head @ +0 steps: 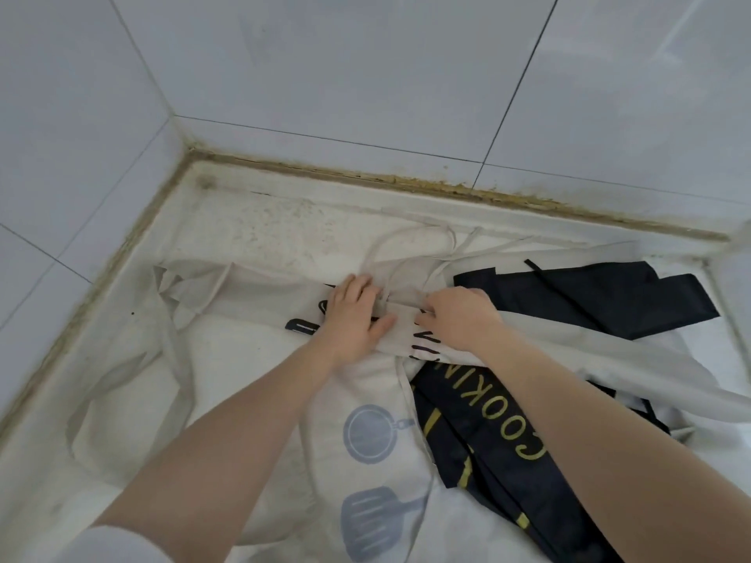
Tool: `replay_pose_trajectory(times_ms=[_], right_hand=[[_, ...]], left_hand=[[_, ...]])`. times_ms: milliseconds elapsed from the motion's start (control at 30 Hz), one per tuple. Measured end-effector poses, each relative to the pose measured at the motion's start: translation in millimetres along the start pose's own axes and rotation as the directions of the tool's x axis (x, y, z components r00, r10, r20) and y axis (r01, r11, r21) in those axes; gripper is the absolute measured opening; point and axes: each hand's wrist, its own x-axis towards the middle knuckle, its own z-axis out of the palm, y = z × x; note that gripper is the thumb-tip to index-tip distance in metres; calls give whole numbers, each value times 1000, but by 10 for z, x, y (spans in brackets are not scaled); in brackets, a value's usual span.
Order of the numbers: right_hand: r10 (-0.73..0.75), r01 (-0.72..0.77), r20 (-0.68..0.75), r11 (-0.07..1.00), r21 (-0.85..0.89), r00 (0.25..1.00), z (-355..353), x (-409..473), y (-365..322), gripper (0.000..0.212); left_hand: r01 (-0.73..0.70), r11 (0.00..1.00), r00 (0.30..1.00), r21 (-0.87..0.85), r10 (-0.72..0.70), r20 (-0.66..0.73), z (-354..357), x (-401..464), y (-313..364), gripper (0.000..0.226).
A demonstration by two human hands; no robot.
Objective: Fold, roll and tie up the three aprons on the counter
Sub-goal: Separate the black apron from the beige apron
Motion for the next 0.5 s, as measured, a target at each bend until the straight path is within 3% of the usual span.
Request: replay_pose_trajectory(times_ms=[133, 233, 367, 500], right_hand=[[37, -39, 65, 999, 16, 997, -4, 75, 83, 24], [137, -138, 18, 990, 29, 990, 92, 164, 38, 25], [171, -169, -114, 985, 26, 979, 170, 92, 97, 29], [68, -66, -111, 998, 24, 991, 98, -88, 557, 31]], left_hand=[[-72, 995, 984, -67, 60, -165, -14, 30, -51, 38], [12, 997, 971, -78, -30, -238, -3, 76, -26, 22], [147, 989, 957, 0, -142, -252, 13, 151, 37, 23], [235, 971, 929, 53, -208, -305, 12, 93, -1, 23]])
